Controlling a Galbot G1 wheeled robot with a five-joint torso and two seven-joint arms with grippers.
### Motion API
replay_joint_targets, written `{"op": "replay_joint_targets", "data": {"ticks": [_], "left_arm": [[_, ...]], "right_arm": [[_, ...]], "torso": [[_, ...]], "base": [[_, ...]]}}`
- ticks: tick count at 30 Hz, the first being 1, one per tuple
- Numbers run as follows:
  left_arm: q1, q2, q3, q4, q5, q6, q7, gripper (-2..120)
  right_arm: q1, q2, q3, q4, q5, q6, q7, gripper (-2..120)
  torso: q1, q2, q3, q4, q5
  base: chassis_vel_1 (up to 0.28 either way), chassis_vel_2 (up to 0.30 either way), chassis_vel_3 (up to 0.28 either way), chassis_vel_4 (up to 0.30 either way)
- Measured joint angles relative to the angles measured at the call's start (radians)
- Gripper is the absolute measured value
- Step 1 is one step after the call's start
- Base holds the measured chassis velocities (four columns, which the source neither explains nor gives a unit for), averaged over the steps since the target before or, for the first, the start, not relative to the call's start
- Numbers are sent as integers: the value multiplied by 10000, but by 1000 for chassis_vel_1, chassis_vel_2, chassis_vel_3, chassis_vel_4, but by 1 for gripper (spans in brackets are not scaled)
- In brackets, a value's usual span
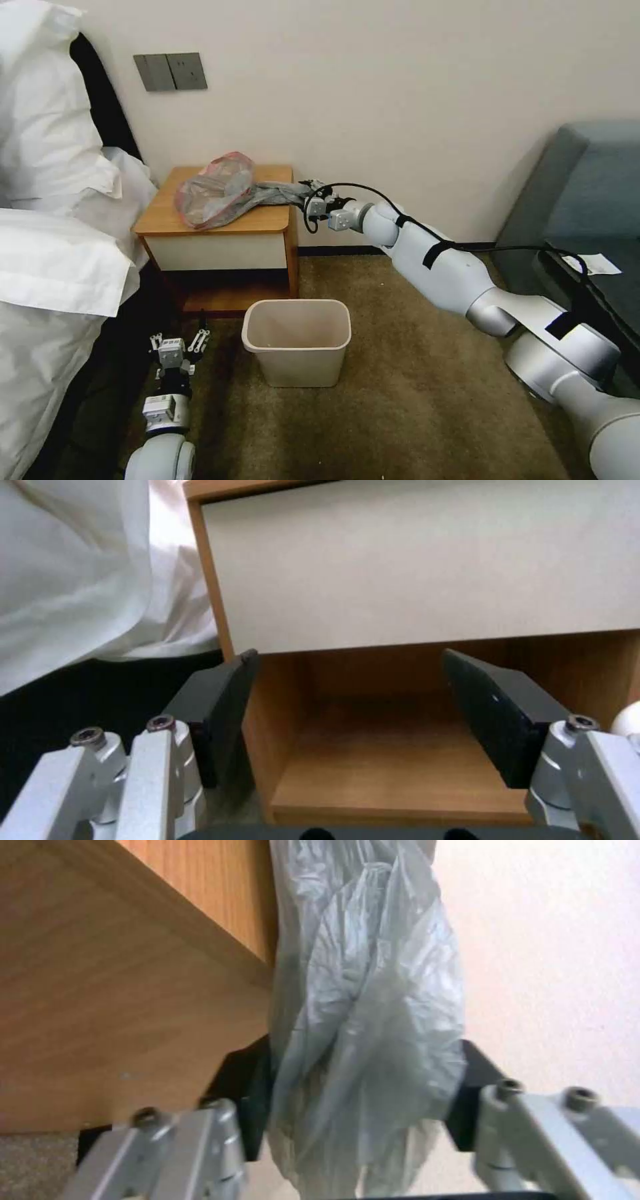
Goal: Pick up the garbage bag from the table and place it over the trash can.
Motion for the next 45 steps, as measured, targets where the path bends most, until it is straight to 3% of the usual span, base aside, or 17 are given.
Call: {"op": "replay_joint_targets", "data": {"ticks": [13,20,25,31,45], "left_arm": [[-45,-6,18,64,11,-5,-6,73],[-87,17,-112,112,-37,0,-7,73],[-125,146,-455,237,-328,4,-63,73],[-85,232,-701,478,-854,0,-124,73],[-57,347,-742,504,-1291,60,-149,73]], "right_arm": [[-30,-164,-105,252,172,-24,-2,1],[-189,-420,45,656,233,-17,-45,0],[-743,-934,550,1748,480,-55,-24,0],[-2118,-1827,1346,3999,1162,-386,88,0],[-5691,-3117,2332,7748,2621,-1686,154,0]], "torso": [[0,0,0,0,0],[0,0,1,1,0],[1,0,0,0,0],[0,0,0,0,-2],[0,0,-1,0,-2]], "base": [[0,0,0,0],[0,0,0,0],[0,0,0,0],[0,0,0,0],[0,0,0,0]]}}
